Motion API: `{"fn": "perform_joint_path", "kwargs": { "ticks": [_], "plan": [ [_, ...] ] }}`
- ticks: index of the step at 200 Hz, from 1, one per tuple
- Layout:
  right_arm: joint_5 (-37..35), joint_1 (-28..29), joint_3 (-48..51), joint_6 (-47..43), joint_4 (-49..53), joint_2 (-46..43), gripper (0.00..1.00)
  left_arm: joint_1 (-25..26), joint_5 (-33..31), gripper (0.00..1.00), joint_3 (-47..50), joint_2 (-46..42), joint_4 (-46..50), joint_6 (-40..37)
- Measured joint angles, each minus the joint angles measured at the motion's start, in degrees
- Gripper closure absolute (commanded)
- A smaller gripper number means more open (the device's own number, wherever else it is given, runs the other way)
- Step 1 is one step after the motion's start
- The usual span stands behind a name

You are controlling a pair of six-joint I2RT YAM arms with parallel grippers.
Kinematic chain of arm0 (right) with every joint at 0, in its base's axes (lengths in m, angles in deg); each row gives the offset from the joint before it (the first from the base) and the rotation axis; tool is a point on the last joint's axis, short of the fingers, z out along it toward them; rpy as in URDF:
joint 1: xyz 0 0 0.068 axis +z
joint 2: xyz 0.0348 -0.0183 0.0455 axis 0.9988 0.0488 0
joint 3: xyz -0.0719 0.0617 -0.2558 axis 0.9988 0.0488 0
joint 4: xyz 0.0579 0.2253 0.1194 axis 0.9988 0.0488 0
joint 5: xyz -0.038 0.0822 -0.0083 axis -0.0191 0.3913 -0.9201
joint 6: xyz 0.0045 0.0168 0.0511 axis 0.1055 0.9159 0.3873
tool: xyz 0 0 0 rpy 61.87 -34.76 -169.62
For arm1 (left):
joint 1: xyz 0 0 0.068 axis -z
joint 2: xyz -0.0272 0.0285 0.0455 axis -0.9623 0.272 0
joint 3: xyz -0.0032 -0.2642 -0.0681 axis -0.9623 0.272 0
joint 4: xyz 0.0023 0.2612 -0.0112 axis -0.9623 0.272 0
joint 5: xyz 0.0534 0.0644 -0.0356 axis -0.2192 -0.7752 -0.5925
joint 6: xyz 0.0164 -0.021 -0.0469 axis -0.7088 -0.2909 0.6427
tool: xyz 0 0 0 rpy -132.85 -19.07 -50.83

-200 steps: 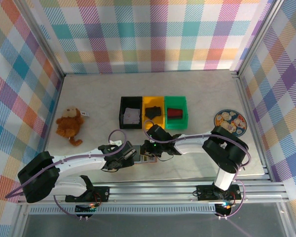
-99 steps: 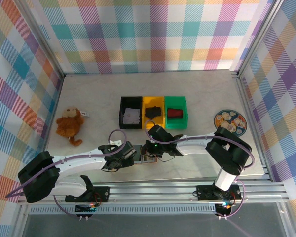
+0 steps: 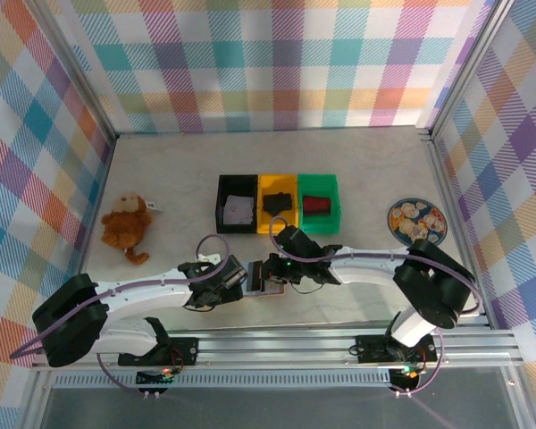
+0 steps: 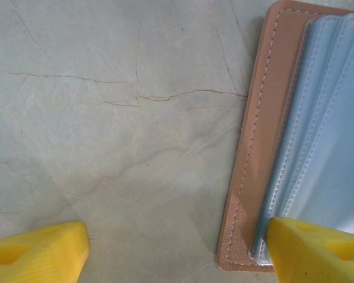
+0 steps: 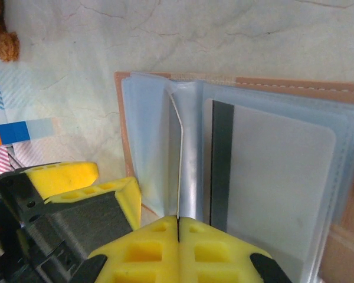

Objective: Take the credit cards out of the card holder

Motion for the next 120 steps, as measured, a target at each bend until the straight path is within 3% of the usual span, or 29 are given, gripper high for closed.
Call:
{"fn": "perform_joint_path", "kwargs": {
  "ticks": [81, 120],
  "plan": [
    [-3.1, -1.6, 0.9, -3.7, 8.1, -13.6, 1.0, -0.2, 0.4, 0.2, -0.9, -1.0, 1.2, -0.7],
    [-5.1, -6.4, -0.3, -8.1, 17.5, -24.7, 1.0, -1.7, 2.1, 0.17, -0.9, -8.7, 0.6, -4.0]
  ]
}}
